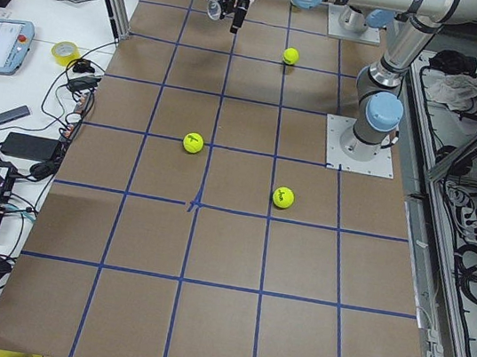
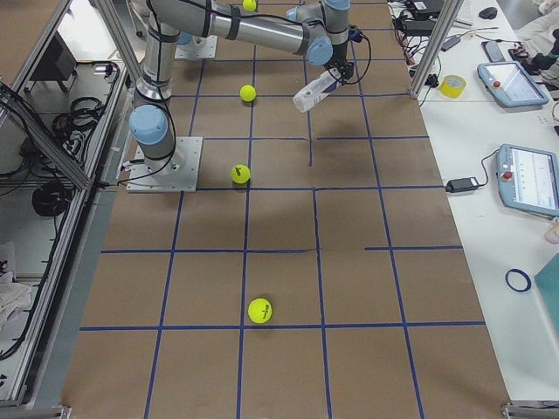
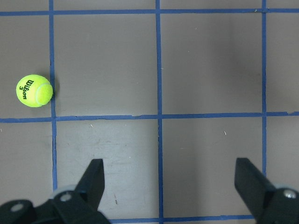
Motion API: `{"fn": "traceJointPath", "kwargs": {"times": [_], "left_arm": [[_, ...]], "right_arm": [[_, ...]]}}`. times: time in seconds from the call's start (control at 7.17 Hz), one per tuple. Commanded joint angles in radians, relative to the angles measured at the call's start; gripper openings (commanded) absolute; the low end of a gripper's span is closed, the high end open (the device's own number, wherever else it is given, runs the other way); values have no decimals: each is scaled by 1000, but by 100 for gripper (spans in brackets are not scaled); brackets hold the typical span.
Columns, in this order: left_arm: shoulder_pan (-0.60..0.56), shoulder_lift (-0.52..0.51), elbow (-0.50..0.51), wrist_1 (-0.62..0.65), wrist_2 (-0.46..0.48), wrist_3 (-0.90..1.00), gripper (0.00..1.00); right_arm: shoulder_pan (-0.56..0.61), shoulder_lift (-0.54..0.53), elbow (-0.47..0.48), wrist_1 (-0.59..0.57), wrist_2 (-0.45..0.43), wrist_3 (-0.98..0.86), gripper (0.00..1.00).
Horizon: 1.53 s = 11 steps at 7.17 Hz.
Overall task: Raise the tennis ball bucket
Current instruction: 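Carry the can with the right gripper toward the left gripper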
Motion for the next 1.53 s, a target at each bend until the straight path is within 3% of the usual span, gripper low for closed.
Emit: {"fn": "traceJointPath", "kwargs": {"times": [0.0, 0.28, 0.56, 0.7, 1.4], "left_arm": [[0, 2, 0, 0, 0, 0, 100], [0, 2, 0, -2, 0, 0, 100], [0, 2, 0, -2, 0, 0, 100], [0, 2, 0, -2, 0, 0, 100], [12, -14, 1, -5, 3, 44, 100]], "right_arm": [[101, 16, 4, -3, 9, -97, 26], [130, 36, 26, -8, 18, -300, 28], [141, 79, 28, -63, 46, -303, 31], [148, 107, 28, -127, 101, -300, 33], [155, 142, 17, -144, 141, -295, 46]]}}
